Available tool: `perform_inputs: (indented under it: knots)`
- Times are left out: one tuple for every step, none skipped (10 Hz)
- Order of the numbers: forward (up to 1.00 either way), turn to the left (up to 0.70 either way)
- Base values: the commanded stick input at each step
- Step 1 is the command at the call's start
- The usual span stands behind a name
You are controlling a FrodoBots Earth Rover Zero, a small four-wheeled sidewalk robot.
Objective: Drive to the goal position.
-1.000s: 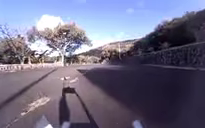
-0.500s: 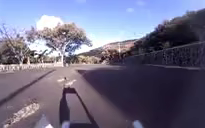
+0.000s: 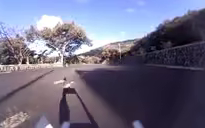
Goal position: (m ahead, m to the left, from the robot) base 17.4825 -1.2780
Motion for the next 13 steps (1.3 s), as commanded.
perform_inputs:
  knots:
    - [0.69,0.02]
    - [0.69,0.02]
    - [0.69,0.02]
    - [0.69,0.02]
    - [0.69,0.02]
    - [0.69,0.02]
    - [0.69,0.02]
    - [0.69,0.02]
    - [0.69,0.02]
    - [0.69,0.02]
    - [0.69,0.02]
    - [0.69,0.02]
    - [0.69,0.02]
